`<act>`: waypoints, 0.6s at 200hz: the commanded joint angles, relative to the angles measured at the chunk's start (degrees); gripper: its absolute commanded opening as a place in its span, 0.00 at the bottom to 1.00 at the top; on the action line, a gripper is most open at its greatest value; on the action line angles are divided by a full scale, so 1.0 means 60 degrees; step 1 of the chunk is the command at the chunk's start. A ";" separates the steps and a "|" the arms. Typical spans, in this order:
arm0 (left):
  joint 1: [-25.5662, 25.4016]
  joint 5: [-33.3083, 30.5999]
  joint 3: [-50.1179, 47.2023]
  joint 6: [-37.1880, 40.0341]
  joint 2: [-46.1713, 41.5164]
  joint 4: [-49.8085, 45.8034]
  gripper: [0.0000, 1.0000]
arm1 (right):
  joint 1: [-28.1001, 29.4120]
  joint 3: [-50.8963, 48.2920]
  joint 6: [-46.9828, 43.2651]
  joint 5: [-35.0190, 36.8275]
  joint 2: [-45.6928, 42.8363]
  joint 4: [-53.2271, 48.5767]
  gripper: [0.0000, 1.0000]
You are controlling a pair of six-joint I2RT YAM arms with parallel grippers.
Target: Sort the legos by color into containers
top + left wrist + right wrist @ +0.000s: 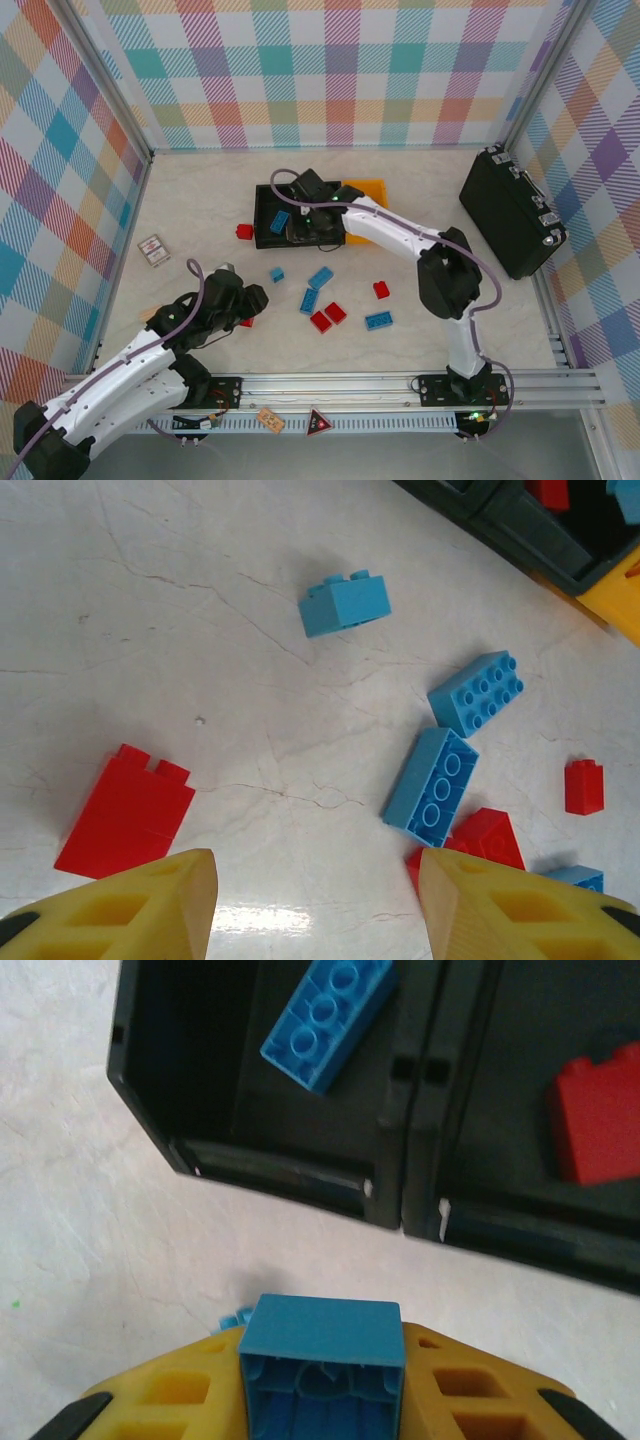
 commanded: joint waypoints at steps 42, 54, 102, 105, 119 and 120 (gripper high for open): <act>0.0205 0.0068 -0.0112 -0.0092 -0.0011 -0.0387 0.56 | -0.0002 0.3432 -0.0640 0.0194 0.2297 -0.1803 0.32; 0.0208 0.0069 -0.0126 -0.0089 -0.0037 -0.0442 0.56 | -0.0005 0.3973 -0.0720 0.0314 0.2651 -0.2014 0.32; 0.0237 0.0024 -0.0212 -0.0156 -0.0303 -0.0667 0.56 | -0.0027 0.5552 -0.0827 0.0838 0.3666 -0.2733 0.37; 0.0235 0.0011 -0.0224 -0.0172 -0.0332 -0.0675 0.56 | -0.0034 0.5617 -0.0810 0.0892 0.3703 -0.2773 0.39; 0.0236 -0.0017 -0.0256 -0.0202 -0.0442 -0.0723 0.56 | -0.0063 0.5902 -0.0751 0.1026 0.3901 -0.2923 0.42; 0.0235 -0.0011 -0.0257 -0.0204 -0.0444 -0.0724 0.56 | -0.0063 0.5922 -0.0752 0.1019 0.3912 -0.2936 0.43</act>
